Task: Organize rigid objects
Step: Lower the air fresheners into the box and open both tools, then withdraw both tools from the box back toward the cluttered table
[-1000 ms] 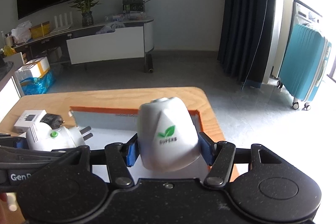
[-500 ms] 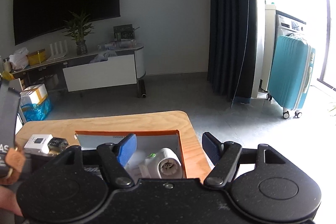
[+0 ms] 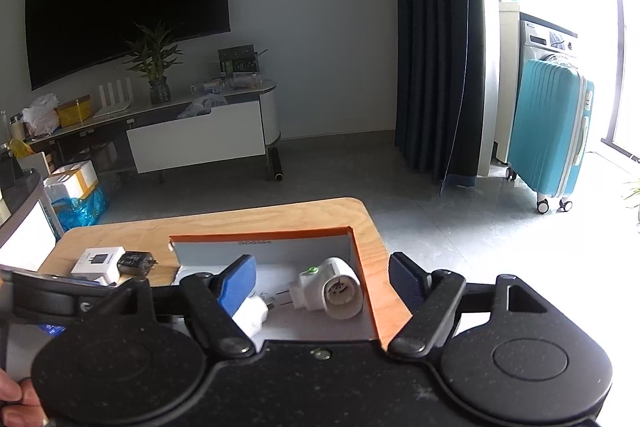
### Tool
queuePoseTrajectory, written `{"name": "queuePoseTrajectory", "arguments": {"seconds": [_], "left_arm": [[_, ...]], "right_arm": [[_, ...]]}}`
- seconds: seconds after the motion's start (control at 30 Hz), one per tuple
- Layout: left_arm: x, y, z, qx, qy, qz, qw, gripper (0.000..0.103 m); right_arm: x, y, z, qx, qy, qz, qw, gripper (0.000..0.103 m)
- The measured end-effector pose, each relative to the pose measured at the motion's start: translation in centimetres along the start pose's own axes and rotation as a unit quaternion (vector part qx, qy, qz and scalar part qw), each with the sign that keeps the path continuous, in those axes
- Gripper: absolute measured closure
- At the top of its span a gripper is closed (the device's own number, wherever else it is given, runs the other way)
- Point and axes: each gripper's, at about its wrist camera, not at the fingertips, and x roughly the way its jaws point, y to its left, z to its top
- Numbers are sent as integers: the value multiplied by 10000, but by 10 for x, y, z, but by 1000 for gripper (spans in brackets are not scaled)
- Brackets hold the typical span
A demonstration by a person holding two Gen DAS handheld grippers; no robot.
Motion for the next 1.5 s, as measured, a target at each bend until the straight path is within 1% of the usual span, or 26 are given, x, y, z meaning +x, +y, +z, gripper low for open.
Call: {"name": "queuePoseTrajectory", "arguments": {"seconds": [0.2, 0.57, 1.5], "left_arm": [[-18, 13, -10, -93, 1, 119, 9999, 0], [-39, 37, -19, -241, -118, 339, 9991, 0], [-69, 96, -36, -687, -212, 674, 9951, 0]], "right_arm": [[-10, 10, -4, -47, 89, 55, 9999, 13], [-21, 34, -9, -158, 148, 271, 9994, 13], [-23, 98, -17, -608, 295, 816, 9944, 12]]}}
